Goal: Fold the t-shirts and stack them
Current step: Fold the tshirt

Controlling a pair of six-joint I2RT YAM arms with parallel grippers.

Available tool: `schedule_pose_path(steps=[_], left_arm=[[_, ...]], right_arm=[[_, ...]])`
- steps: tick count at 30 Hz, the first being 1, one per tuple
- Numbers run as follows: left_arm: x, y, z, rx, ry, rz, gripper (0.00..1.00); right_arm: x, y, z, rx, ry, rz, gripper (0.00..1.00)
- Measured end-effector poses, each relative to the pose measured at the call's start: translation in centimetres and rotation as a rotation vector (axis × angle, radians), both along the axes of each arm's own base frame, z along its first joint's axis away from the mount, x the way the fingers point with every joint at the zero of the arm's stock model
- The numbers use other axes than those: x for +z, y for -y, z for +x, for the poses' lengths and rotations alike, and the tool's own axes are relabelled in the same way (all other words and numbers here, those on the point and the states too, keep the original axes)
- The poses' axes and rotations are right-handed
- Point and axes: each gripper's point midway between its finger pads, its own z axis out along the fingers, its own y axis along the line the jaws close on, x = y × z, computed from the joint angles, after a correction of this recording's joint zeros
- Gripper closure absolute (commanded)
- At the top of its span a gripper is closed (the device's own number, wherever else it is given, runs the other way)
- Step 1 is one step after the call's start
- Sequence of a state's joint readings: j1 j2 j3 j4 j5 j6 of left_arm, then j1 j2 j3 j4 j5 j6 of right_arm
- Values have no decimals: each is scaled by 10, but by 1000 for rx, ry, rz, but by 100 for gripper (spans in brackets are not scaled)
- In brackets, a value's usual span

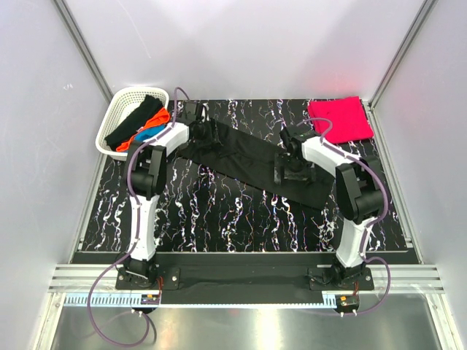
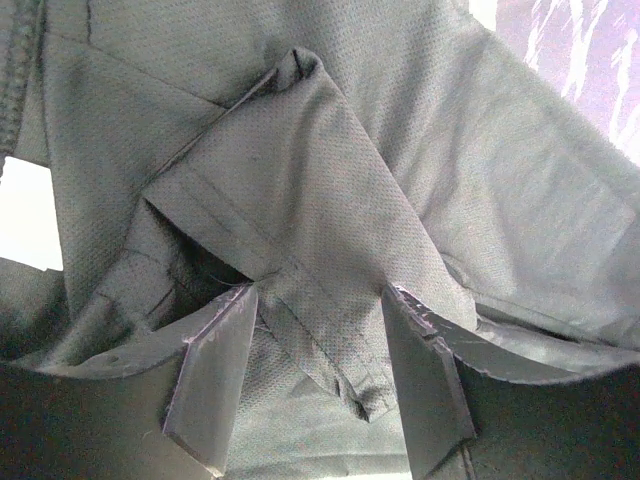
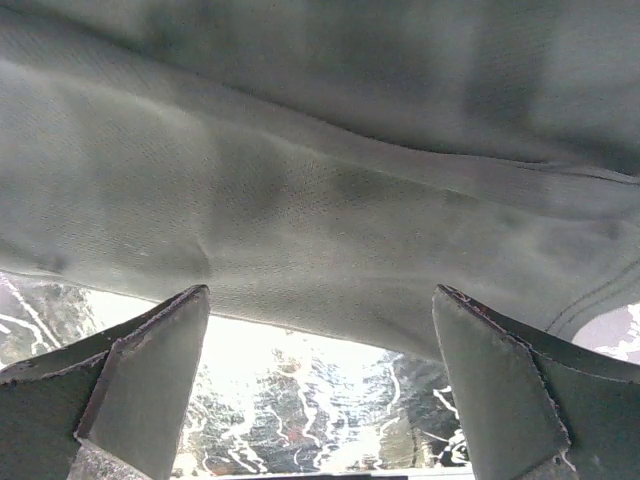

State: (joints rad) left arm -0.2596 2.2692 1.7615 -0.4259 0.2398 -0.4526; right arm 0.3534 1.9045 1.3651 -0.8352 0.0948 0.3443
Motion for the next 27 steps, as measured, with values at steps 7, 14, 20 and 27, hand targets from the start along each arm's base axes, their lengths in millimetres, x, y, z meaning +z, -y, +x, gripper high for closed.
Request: schedule_pose_path(steps=[7,14,20,27], left_arm=[[2,2,39,-26,62,-33,40],[5,13,69,-59,127,-140,40],[10,32,92,-127,189,-276,40],[16,36,85,-173,181,-323,38]], right_arm=[[-22,-19,-14,58,-62,-23,0],[-22,-96,-49,190,-97,54,0],[-12,-186,-93,262,-174,246,0],[18,-234,-93,253,-144,391,0]])
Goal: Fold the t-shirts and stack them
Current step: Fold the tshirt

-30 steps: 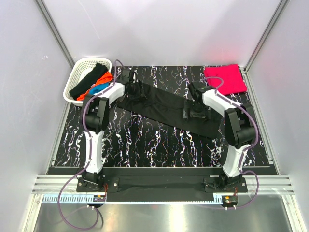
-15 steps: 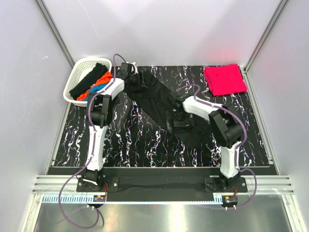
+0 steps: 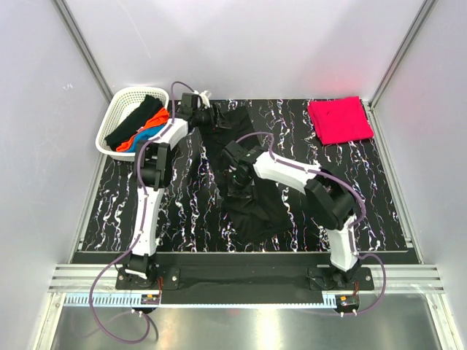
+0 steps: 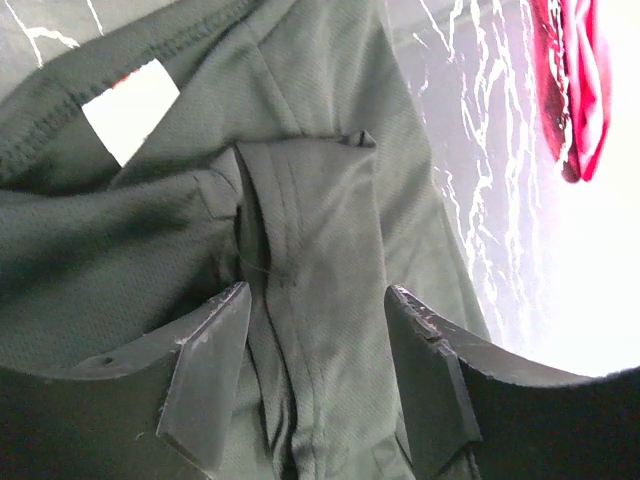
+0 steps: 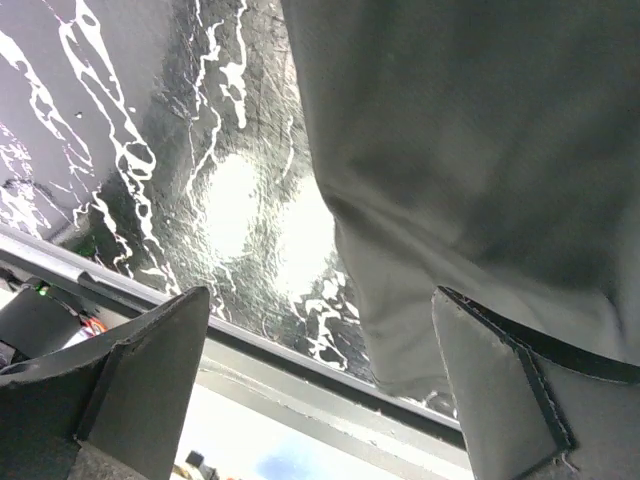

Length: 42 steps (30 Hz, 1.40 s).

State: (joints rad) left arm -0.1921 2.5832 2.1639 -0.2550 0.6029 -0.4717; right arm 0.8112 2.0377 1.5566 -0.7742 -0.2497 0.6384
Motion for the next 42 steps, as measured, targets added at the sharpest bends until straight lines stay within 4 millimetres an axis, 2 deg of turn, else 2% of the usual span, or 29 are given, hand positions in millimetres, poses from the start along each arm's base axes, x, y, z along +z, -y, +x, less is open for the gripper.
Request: schedule_pose_path(steps=[3,7,11,14,16,19,20,23,24,27,30,33,37,38,39,41,42], left_arm=[[9,-4,-10,-3,-18,-2,38],[38,-13,-35,16,-33,14,41],[70,-23,-70,104,-17,93,39],[84,-10,-88,136,-6,122,40],[79,5,-93,148,-14,136,40],[51,20,-97,151,-67,159,41],[35,22,-95,154,-96,170,41],[-7,25,-79,176,-156,187,41],[-15,30,-72,179,-172,159,41],[-6,38,-39,187,-124,120,42],[-8,54,-15,158,-99,57,41],[-5,70,-7,112,-78,10,39],[-3,75,-22,64,-84,25,36],[-2,71,-31,57,-94,47,35],[2,68,-41,51,-105,68,27],[14,56,-68,36,-139,125,26],[26,50,-80,35,-139,149,26]], right_arm=[[12,10,2,-12,48,-10,0],[36,44,0,-22,146,-54,0],[60,94,0,-95,190,-47,0],[67,145,6,-201,181,-21,0],[65,168,8,-229,183,-34,0],[64,167,5,-163,191,-27,0],[63,166,3,-140,195,-26,0],[62,164,2,-104,197,-25,0],[60,164,2,-97,192,-26,0],[54,163,1,-87,174,-31,0],[50,163,0,-85,159,-36,0],[47,162,-1,-83,144,-36,0],[45,164,-1,-91,131,-25,0],[44,166,0,-100,127,-25,0],[42,169,1,-111,121,-26,0],[36,177,1,-149,98,-27,0],[33,181,0,-165,86,-29,0]])
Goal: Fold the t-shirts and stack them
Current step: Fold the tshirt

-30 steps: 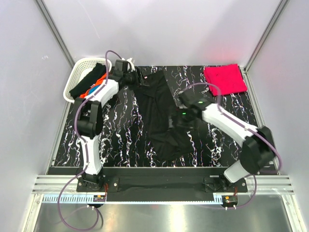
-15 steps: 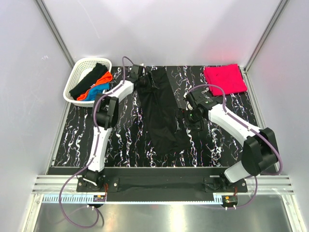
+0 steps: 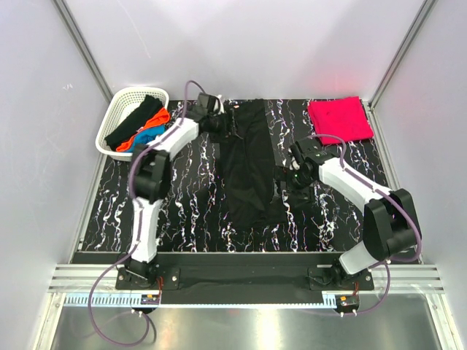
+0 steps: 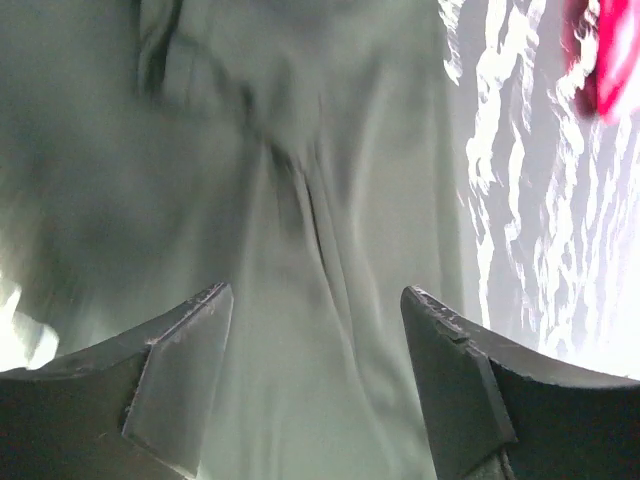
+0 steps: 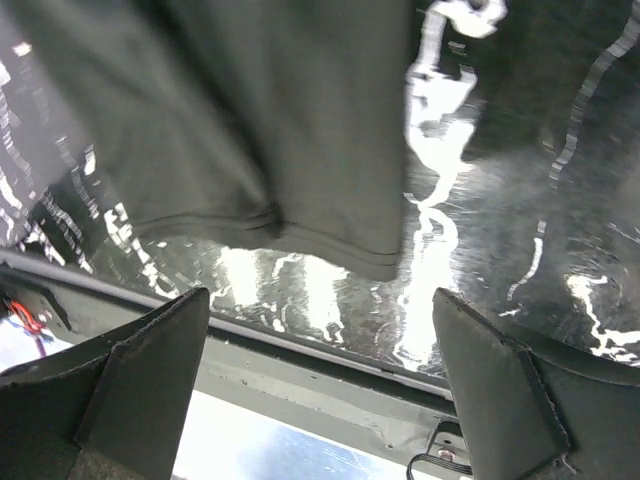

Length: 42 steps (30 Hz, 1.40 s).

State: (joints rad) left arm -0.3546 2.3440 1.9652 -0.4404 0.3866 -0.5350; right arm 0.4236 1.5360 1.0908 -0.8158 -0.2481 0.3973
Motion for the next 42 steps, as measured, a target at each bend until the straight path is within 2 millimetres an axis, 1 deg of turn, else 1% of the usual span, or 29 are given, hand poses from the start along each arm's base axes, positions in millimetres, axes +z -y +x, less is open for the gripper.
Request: schedule_pose_path(steps=[2,3,4,5,6,8,9,10,11,13,15,16,17,19,20,21,26,29,31,32,33,35,37,42], left_arm=[[35,-15,-25,-3,28,40,28],[55,-24,-40,-1,47,57,29],[77,-30,-54,3,80,66,33],[98,-38,-69,10,116,71,36],[117,-46,-87,19,143,75,38],[144,-52,-122,22,199,72,40],[148,-52,-144,18,208,75,41],[147,-49,-166,9,202,78,41],[138,-41,-189,-11,185,85,42],[111,-26,-228,-44,115,111,42],[69,-11,-265,-85,-1,166,41],[49,-7,-280,-95,-61,204,40],[31,-5,-290,-94,-111,243,40],[7,-4,-299,-64,-177,304,40],[0,-4,-300,-45,-196,316,41],[-6,-4,-301,-18,-218,326,42],[-26,-4,-302,93,-298,348,45],[-35,0,-309,108,-327,362,48],[-41,3,-312,116,-345,367,51],[-45,4,-314,118,-354,373,55],[-48,5,-315,122,-362,379,57],[-53,4,-316,129,-375,389,60],[-56,4,-316,137,-384,391,62],[-56,4,-316,150,-388,389,65]], right_arm=[[-9,9,-3,-41,-29,-7,0],[-14,12,-6,-58,-47,-12,0],[-18,15,-10,-70,-64,-18,1],[-22,17,-13,-82,-80,-23,3],[-25,19,-17,-91,-93,-27,7],[-28,21,-21,-109,-110,-31,10],[-29,21,-22,-115,-113,-32,12],[-29,21,-23,-123,-115,-31,22],[-28,22,-22,-128,-112,-34,27],[-27,23,-20,-148,-103,-37,29],[-27,23,-18,-162,-99,-36,32],[-27,23,-17,-167,-97,-37,33],[-27,23,-16,-170,-96,-36,33],[-28,23,-15,-175,-94,-35,38],[-28,23,-15,-176,-94,-34,42],[-28,23,-15,-176,-95,-35,43],[-33,24,-18,-180,-105,-41,44],[-39,28,-23,-182,-120,-59,45],[-43,30,-26,-182,-131,-71,47],[-46,31,-27,-180,-137,-76,48],[-49,31,-28,-178,-146,-81,51],[-54,32,-29,-173,-158,-88,52],[-58,32,-29,-171,-165,-92,55],[-60,31,-27,-161,-159,-90,56]])
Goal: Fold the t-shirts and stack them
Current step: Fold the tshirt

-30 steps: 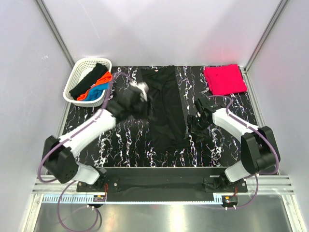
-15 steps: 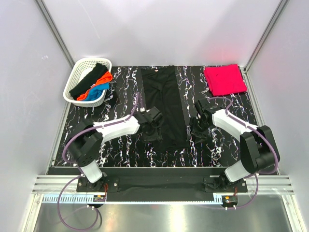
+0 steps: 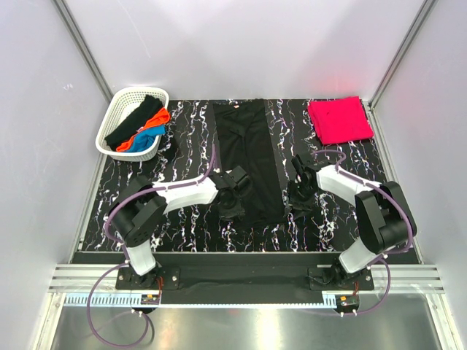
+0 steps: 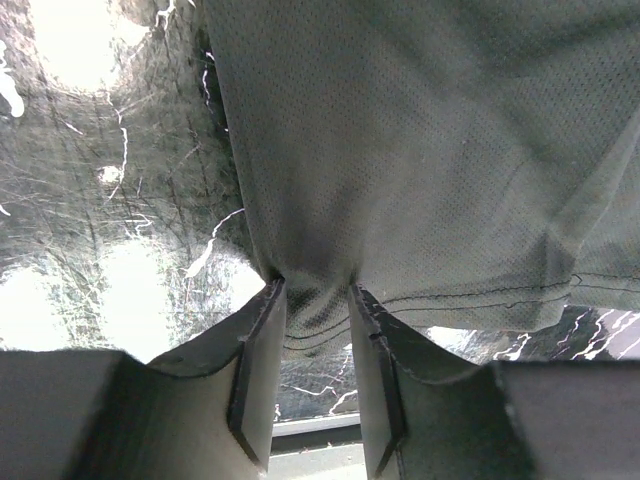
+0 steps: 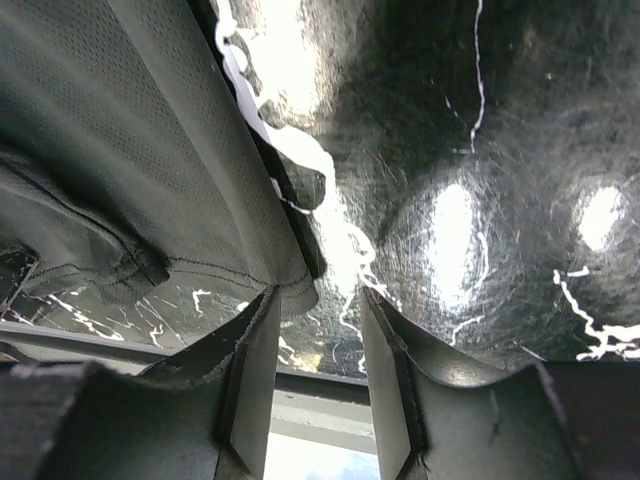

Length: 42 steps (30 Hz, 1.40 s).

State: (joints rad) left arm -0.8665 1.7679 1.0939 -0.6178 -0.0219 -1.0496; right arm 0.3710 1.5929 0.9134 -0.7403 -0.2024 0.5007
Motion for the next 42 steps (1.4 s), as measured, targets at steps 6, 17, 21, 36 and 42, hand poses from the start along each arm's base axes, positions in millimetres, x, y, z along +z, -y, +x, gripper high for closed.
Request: schedule_pose_path(steps=[6,17,21,36,42], left_arm=[[-1,-1,-1,7,-3,0,70],[-2,-6,-7,4,-1,-1,81],[-2,-8,-8,4,-1,0,88],[9,-8,-7,2,27,-31,82],[9,-5,-5,-1,36,-44,92]], right_arm=[[-7,-1,2,8,-9,-3,57],[-13,-5,3,15,-23,11,57],[-13,-6,2,18,-23,15,55],[-13,-16,-2,50,-17,21,61],[-15,-18,-1,55,-12,24,78]])
